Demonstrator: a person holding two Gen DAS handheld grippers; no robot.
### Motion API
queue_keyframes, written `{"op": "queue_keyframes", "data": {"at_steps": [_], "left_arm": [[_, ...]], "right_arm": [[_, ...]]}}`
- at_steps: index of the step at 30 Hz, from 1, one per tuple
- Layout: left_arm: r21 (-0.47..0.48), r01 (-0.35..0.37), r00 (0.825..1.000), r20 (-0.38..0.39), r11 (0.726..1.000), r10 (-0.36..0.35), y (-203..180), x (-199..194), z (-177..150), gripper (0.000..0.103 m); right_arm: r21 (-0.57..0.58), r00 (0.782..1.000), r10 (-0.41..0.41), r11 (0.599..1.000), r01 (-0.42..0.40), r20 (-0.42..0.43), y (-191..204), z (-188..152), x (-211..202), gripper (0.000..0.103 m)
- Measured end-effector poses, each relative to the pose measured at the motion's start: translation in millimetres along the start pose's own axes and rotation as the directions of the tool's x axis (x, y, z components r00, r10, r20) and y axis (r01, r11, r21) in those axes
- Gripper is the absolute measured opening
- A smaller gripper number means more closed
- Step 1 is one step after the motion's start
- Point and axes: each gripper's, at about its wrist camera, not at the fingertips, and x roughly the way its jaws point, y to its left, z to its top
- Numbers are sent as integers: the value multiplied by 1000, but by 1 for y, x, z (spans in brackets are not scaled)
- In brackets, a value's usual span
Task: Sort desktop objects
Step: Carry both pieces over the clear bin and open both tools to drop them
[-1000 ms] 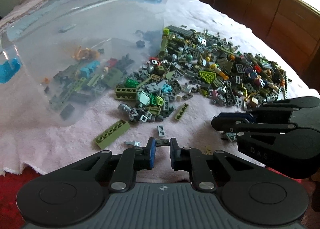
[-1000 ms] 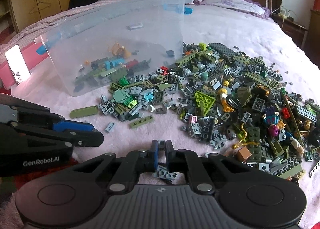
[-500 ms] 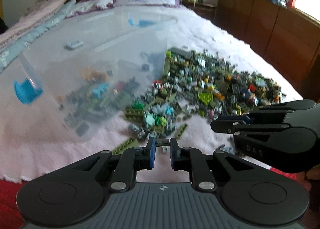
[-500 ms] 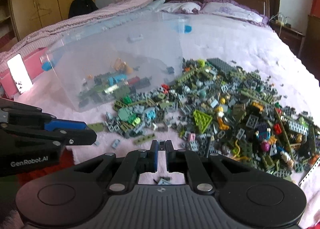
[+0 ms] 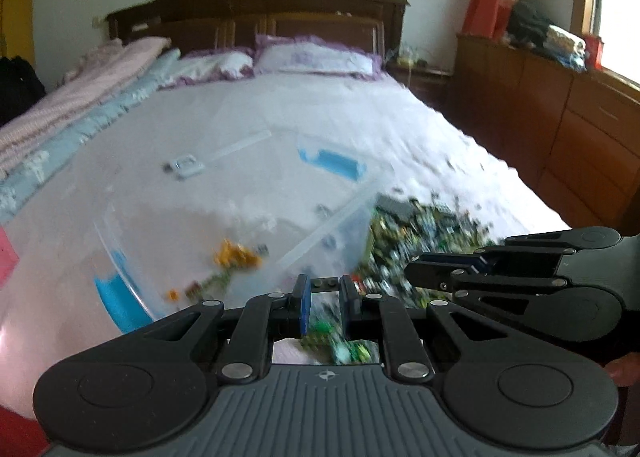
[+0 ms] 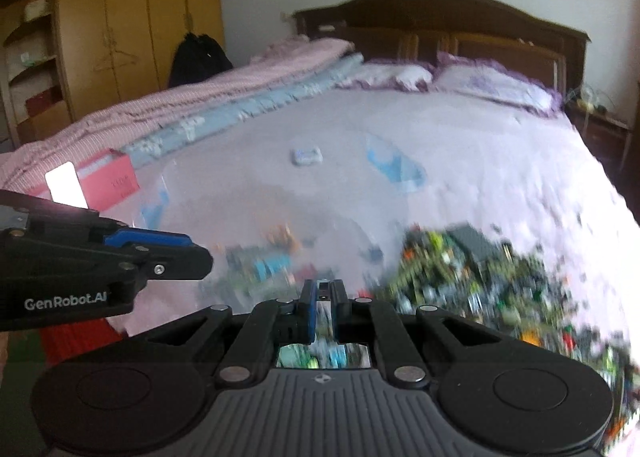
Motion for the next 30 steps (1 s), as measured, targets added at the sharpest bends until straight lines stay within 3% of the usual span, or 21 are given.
{"op": "queue_keyframes", "data": {"at_steps": [5,16,19,27,30], "left_arm": [[-4,-53,998,30,999,53,20,9,26,17],[-36,-106,994,-40,994,105,53,47,41,17],[-39,-118,992,-44,992,116,54,48,38,22],[-52,-122,992,-30,991,121,52,39,31,51],[-41,-111,994,-16,993,110,43,30,25,53]], "right_arm": [[-48,999,31,998,-29,31,10,38,17,8],[-59,997,70,996,-72,-23,23,86,75,9],[-64,998,62,996,-63,-29,27,86,81,17],[-38,999,39,998,-39,-1,17,73,63,25],[-23,1000,27,999,-27,0,9,59,49,26]]}}
